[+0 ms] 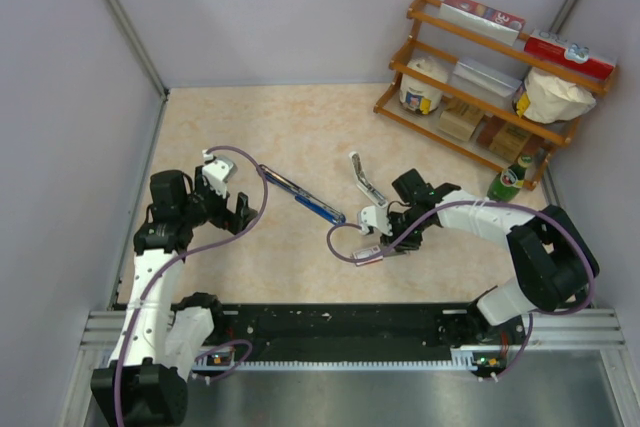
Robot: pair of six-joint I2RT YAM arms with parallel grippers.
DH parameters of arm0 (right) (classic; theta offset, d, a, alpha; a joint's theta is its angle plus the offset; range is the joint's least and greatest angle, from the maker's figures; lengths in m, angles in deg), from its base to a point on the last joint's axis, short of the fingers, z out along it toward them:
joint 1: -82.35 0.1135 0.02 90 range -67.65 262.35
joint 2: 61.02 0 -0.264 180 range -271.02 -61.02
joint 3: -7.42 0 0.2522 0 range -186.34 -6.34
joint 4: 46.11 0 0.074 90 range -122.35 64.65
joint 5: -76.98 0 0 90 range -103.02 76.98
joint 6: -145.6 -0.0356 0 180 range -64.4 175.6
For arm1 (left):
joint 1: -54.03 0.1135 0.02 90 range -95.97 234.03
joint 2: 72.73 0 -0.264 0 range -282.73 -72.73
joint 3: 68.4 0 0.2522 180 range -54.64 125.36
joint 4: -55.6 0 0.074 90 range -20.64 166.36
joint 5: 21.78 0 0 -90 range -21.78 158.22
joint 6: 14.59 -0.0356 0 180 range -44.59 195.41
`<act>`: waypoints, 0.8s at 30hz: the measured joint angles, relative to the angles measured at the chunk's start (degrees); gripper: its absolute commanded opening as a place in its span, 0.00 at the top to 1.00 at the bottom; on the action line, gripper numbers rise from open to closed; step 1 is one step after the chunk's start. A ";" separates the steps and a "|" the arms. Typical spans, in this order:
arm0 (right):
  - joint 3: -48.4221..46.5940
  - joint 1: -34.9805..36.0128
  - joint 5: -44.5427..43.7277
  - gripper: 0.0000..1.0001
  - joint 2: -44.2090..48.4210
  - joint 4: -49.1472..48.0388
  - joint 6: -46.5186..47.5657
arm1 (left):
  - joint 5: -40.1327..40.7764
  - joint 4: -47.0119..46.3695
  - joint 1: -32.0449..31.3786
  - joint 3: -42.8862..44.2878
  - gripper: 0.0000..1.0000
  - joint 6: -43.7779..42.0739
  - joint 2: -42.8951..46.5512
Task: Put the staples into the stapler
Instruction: Pick up several staples from the staple box.
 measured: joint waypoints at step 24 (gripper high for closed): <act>0.00 -0.20 -1.79 0.70 1.81 -2.21 -3.63 | 0.00 0.00 0.17 0.00 0.01 0.00 0.00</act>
